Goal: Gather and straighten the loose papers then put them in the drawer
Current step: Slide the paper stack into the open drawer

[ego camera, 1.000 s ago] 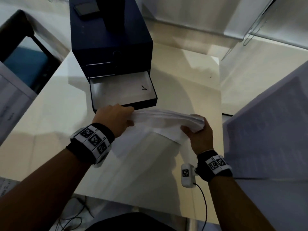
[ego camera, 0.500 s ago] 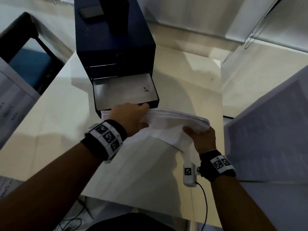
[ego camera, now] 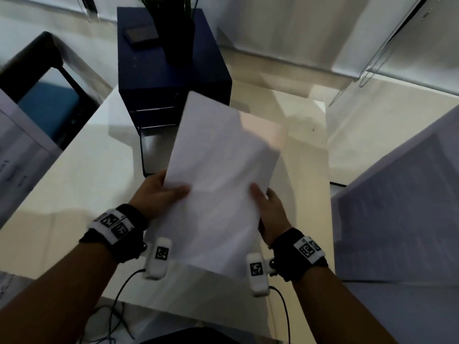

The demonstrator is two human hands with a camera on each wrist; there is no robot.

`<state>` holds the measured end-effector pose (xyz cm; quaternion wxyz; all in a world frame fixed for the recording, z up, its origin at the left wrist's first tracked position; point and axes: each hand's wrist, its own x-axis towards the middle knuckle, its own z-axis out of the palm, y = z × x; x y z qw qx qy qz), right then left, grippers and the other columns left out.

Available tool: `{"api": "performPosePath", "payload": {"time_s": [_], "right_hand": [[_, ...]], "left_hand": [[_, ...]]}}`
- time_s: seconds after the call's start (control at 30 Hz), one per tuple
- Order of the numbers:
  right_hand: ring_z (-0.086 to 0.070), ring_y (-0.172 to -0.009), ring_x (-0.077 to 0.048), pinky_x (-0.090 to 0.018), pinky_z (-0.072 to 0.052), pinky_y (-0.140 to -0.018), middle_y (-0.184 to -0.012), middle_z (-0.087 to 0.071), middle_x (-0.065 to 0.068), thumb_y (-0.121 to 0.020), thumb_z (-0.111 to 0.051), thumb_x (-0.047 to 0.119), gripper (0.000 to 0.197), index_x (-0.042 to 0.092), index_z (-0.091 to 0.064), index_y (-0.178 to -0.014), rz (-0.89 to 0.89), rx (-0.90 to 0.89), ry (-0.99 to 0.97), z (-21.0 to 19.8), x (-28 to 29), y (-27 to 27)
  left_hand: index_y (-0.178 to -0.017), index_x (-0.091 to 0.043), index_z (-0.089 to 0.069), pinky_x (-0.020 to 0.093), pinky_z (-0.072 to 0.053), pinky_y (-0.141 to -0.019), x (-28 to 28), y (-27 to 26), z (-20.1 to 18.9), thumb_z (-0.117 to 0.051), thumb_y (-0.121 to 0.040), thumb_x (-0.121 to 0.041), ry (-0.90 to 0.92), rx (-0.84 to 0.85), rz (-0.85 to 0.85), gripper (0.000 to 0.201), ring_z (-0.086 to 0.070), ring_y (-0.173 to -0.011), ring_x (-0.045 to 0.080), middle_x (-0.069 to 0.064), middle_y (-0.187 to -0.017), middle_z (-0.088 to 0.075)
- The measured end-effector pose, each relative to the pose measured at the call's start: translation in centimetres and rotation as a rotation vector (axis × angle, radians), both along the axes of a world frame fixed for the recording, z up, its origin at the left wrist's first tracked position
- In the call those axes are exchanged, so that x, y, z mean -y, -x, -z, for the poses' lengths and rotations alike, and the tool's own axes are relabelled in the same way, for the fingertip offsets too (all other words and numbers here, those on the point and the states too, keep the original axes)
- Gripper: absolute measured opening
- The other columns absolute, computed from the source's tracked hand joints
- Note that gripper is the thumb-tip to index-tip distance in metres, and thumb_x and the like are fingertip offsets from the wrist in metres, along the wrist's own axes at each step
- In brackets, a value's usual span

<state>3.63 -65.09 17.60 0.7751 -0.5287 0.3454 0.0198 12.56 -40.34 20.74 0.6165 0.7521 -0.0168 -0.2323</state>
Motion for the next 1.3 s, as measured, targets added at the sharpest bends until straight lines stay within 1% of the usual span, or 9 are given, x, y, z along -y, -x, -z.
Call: {"api": "performPosePath", "payload": {"time_s": [0.07, 0.17, 0.33, 0.47, 0.63, 0.8, 0.97, 1.13, 1.3], "right_hand": [[-0.067, -0.109, -0.031, -0.054, -0.052, -0.096, -0.124, -0.068, -0.010, -0.081, -0.075, 0.039, 0.058, 0.010, -0.059, -0.128, -0.052, 0.081, 0.066, -0.3, -1.3, -0.4], [-0.067, -0.109, -0.024, -0.051, -0.050, -0.100, -0.118, -0.071, -0.002, -0.085, -0.072, 0.032, 0.039, 0.018, -0.065, -0.120, -0.096, 0.115, 0.309, 0.1, -1.9, -0.9], [-0.068, -0.107, -0.023, -0.050, -0.052, -0.098, -0.115, -0.072, 0.000, -0.075, -0.074, 0.046, 0.051, 0.020, -0.066, -0.118, -0.121, 0.091, 0.334, 0.8, -2.0, -1.0], [-0.065, -0.108, -0.023, -0.046, -0.051, -0.099, -0.118, -0.069, -0.003, -0.093, -0.062, 0.032, 0.031, 0.017, -0.063, -0.119, -0.173, 0.004, 0.390, 0.4, -2.2, -1.9], [-0.062, -0.106, -0.024, -0.041, -0.049, -0.100, -0.118, -0.066, -0.006, -0.100, -0.047, 0.031, 0.032, 0.011, -0.062, -0.119, -0.398, -0.163, 0.582, 0.2, -2.5, -0.8], [-0.068, -0.094, -0.028, -0.041, -0.054, -0.088, -0.103, -0.072, -0.009, -0.099, -0.050, 0.030, 0.032, 0.006, -0.070, -0.102, -0.412, -0.127, 0.592, -2.2, -2.3, -1.1], [-0.057, -0.077, -0.022, -0.036, -0.048, -0.071, -0.088, -0.069, -0.026, -0.093, -0.058, 0.019, 0.039, -0.019, -0.062, -0.090, -0.320, -0.131, 0.541, -4.3, -1.9, -5.4], [-0.050, -0.054, -0.024, -0.025, -0.043, -0.043, -0.071, -0.054, -0.010, -0.093, -0.054, 0.010, 0.014, 0.004, -0.067, -0.090, -0.407, -0.202, 0.430, -6.2, -2.2, -7.7], [-0.058, -0.072, -0.028, -0.031, -0.042, -0.061, -0.078, -0.060, -0.014, -0.090, -0.050, 0.007, 0.017, 0.001, -0.065, -0.083, -0.425, -0.126, 0.834, -4.7, -2.9, -14.1]], "left_hand": [[-0.103, -0.014, -0.069, 0.032, -0.057, -0.063, -0.6, 0.9, 1.4, -0.077, -0.066, -0.030, 0.058, -0.062, -0.047, 0.041, -0.071, -0.075, 0.021, 0.002, -0.087, -0.077], [-0.106, -0.017, -0.068, 0.039, -0.058, -0.072, -1.1, 1.8, 3.0, -0.080, -0.059, -0.046, 0.088, -0.125, -0.087, 0.057, -0.072, -0.086, 0.026, 0.006, -0.099, -0.076], [-0.101, -0.023, -0.068, 0.046, -0.059, -0.077, -1.4, 2.8, 3.4, -0.071, -0.065, -0.055, 0.005, -0.067, -0.155, 0.048, -0.073, -0.085, 0.024, 0.002, -0.096, -0.076], [-0.103, -0.021, -0.069, 0.052, -0.057, -0.082, -1.7, 2.2, 3.8, -0.074, -0.066, -0.055, 0.000, -0.118, -0.205, 0.051, -0.071, -0.091, 0.029, 0.005, -0.100, -0.075], [-0.112, -0.002, -0.065, 0.052, -0.056, -0.083, -1.9, 3.1, 3.3, -0.067, -0.087, -0.016, 0.134, -0.328, -0.327, 0.028, -0.068, -0.091, 0.037, 0.022, -0.109, -0.070], [-0.109, 0.002, -0.065, 0.040, -0.059, -0.068, -2.1, 2.4, 1.7, -0.065, -0.087, -0.015, 0.193, -0.442, -0.393, 0.027, -0.070, -0.080, 0.033, 0.020, -0.101, -0.072], [-0.104, 0.000, -0.064, 0.039, -0.056, -0.067, -1.7, -1.6, 0.2, -0.066, -0.087, -0.016, 0.183, -0.561, -0.453, 0.023, -0.066, -0.076, 0.031, 0.018, -0.096, -0.069], [-0.112, 0.008, -0.062, 0.054, -0.053, -0.086, -1.7, -6.3, -0.2, -0.076, -0.080, -0.024, 0.089, -0.489, -0.495, 0.047, -0.067, -0.090, 0.036, 0.022, -0.110, -0.068], [-0.116, 0.001, -0.055, 0.046, -0.051, -0.088, -1.7, -8.5, -0.8, -0.062, -0.086, -0.022, 0.010, -0.412, -0.446, 0.039, -0.063, -0.098, 0.037, 0.017, -0.112, -0.063]]}}
